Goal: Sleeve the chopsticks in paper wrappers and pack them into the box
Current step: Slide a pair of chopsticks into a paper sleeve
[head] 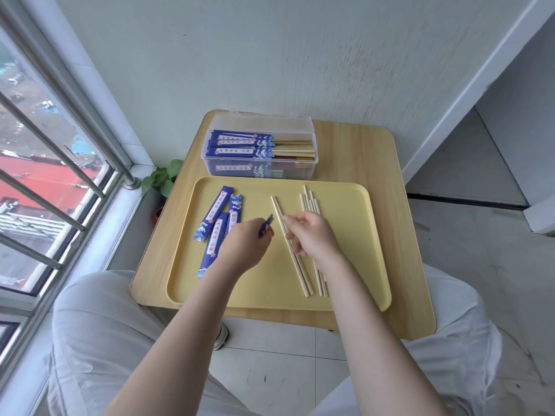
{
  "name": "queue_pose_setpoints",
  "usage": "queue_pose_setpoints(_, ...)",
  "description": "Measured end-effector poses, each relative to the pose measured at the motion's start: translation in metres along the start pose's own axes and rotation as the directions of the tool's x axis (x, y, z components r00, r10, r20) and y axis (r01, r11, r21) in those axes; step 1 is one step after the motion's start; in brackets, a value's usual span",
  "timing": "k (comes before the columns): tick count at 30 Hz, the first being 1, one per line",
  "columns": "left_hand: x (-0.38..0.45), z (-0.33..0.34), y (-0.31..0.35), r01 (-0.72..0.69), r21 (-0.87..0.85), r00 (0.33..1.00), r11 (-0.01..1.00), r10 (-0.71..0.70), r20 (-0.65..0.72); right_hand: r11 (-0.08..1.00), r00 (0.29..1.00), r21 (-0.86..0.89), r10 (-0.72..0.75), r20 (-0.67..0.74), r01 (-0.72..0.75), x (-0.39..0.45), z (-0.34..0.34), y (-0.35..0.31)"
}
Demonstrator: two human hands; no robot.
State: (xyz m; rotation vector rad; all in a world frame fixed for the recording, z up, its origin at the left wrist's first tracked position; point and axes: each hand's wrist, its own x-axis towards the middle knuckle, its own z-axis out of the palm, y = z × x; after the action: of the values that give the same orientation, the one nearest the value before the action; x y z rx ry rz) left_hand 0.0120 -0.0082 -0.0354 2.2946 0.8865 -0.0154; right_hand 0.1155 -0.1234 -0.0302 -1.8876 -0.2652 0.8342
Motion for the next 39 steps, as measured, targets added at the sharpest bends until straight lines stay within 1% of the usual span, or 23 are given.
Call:
queue_pose_setpoints(1, -0.001, 0.002, -0.005, 0.057, -0.138, 0.998, 0.989, -0.056, 0.011, 0.99, 0.998, -0.139, -0.02, -0.051, 0.012, 0.003, -0.004, 0.003)
queue_pose_setpoints(2, -0.003, 0.003, -0.009, 0.12, -0.271, 0.993, 0.955, -0.116, 0.032, 0.954, 0.996, -0.299, -0.043, -0.083, 0.016, 0.003, -0.007, 0.007)
queue_pose_setpoints(3, -0.005, 0.005, -0.012, 0.177, -0.388, 0.984, 0.905, -0.167, 0.058, 0.895, 0.995, -0.446, -0.055, -0.089, 0.01, 0.004, -0.01, 0.01)
queue_pose_setpoints(4, -0.007, 0.007, -0.016, 0.227, -0.493, 0.974, 0.84, -0.207, 0.095, 0.833, 0.996, -0.553, -0.053, -0.074, 0.003, 0.003, -0.009, 0.011)
queue_pose_setpoints(5, -0.008, 0.008, -0.017, 0.275, -0.594, 0.961, 0.756, -0.234, 0.147, 0.781, 0.998, -0.625, -0.045, -0.053, 0.002, 0.003, -0.007, 0.013)
queue_pose_setpoints(7, -0.011, 0.011, -0.017, 0.378, -0.741, 0.924, 0.556, -0.28, 0.262, 0.71, 0.999, -0.704, -0.031, -0.036, -0.003, 0.003, 0.002, 0.016)
queue_pose_setpoints(8, -0.012, 0.011, -0.017, 0.416, -0.782, 0.905, 0.464, -0.291, 0.309, 0.688, 0.999, -0.726, -0.028, -0.044, -0.012, 0.003, 0.008, 0.017)
queue_pose_setpoints(9, -0.012, 0.011, -0.018, 0.44, -0.803, 0.893, 0.402, -0.292, 0.343, 0.67, 0.998, -0.742, -0.029, -0.053, -0.02, 0.002, 0.014, 0.017)
queue_pose_setpoints(10, -0.012, 0.011, -0.019, 0.45, -0.812, 0.888, 0.371, -0.281, 0.364, 0.662, 0.998, -0.749, -0.029, -0.06, -0.026, 0.001, 0.018, 0.018)
queue_pose_setpoints(13, -0.012, 0.01, -0.024, 0.447, -0.832, 0.892, 0.33, -0.237, 0.385, 0.662, 0.997, -0.748, -0.024, -0.08, -0.044, -0.003, 0.027, 0.019)
queue_pose_setpoints(17, -0.012, 0.008, -0.03, 0.447, -0.856, 0.892, 0.261, -0.195, 0.407, 0.749, 0.993, -0.66, -0.026, -0.118, -0.059, -0.001, 0.023, 0.023)
queue_pose_setpoints(20, -0.013, 0.008, -0.031, 0.444, -0.867, 0.896, 0.226, -0.136, 0.424, 0.844, 0.991, -0.536, -0.042, -0.125, -0.032, -0.002, 0.014, 0.019)
queue_pose_setpoints(22, -0.012, 0.009, -0.03, 0.442, -0.864, 0.897, 0.24, -0.128, 0.423, 0.903, 0.993, -0.429, -0.064, -0.104, 0.013, -0.005, 0.007, 0.01)
queue_pose_setpoints(24, -0.011, 0.011, -0.029, 0.45, -0.857, 0.893, 0.252, -0.115, 0.435, 0.95, 0.993, -0.298, -0.111, -0.049, 0.092, -0.012, -0.001, 0.0)
queue_pose_setpoints(27, -0.012, 0.017, -0.028, 0.481, -0.833, 0.875, 0.272, -0.093, 0.474, 0.974, 0.98, -0.102, -0.201, 0.012, 0.201, -0.022, -0.01, -0.01)
queue_pose_setpoints(28, -0.013, 0.018, -0.027, 0.493, -0.829, 0.868, 0.263, -0.09, 0.488, 0.977, 0.977, -0.015, -0.211, 0.026, 0.212, -0.024, -0.012, -0.012)
queue_pose_setpoints(30, -0.014, 0.019, -0.027, 0.513, -0.833, 0.858, 0.208, -0.084, 0.508, 0.958, 0.972, 0.203, -0.222, 0.072, 0.203, -0.028, -0.016, -0.017)
queue_pose_setpoints(32, -0.014, 0.017, -0.028, 0.525, -0.837, 0.851, 0.157, -0.076, 0.52, 0.893, 0.963, 0.412, -0.245, 0.112, 0.179, -0.028, -0.019, -0.023)
queue_pose_setpoints(33, -0.014, 0.016, -0.029, 0.531, -0.835, 0.847, 0.146, -0.074, 0.526, 0.858, 0.957, 0.483, -0.263, 0.119, 0.176, -0.028, -0.02, -0.025)
queue_pose_setpoints(35, -0.013, 0.015, -0.03, 0.544, -0.826, 0.839, 0.147, -0.068, 0.54, 0.811, 0.946, 0.543, -0.312, 0.088, 0.217, -0.026, -0.021, -0.029)
queue_pose_setpoints(36, -0.014, 0.014, -0.03, 0.551, -0.819, 0.834, 0.158, -0.063, 0.548, 0.801, 0.947, 0.547, -0.318, 0.045, 0.243, -0.024, -0.021, -0.028)
queue_pose_setpoints(37, -0.014, 0.013, -0.03, 0.554, -0.812, 0.83, 0.182, -0.052, 0.555, 0.793, 0.953, 0.55, -0.304, -0.016, 0.262, -0.022, -0.02, -0.027)
queue_pose_setpoints(39, -0.015, 0.011, -0.03, 0.544, -0.797, 0.827, 0.263, -0.012, 0.561, 0.787, 0.957, 0.545, -0.244, -0.155, 0.289, -0.018, -0.02, -0.023)
